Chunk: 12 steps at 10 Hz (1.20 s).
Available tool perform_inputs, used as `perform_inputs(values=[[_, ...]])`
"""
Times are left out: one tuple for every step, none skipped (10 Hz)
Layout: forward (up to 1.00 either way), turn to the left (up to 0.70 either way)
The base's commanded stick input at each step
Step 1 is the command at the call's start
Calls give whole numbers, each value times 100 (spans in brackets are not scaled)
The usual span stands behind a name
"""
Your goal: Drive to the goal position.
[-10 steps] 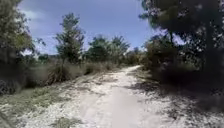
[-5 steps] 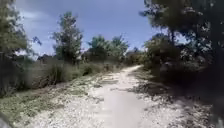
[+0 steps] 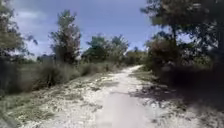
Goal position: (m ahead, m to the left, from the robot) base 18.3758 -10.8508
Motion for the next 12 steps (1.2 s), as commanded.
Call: perform_inputs(values=[[50,0],[50,0],[50,0],[50,0],[50,0],[50,0],[50,0],[50,0],[50,0],[50,0],[50,0],[50,0]])
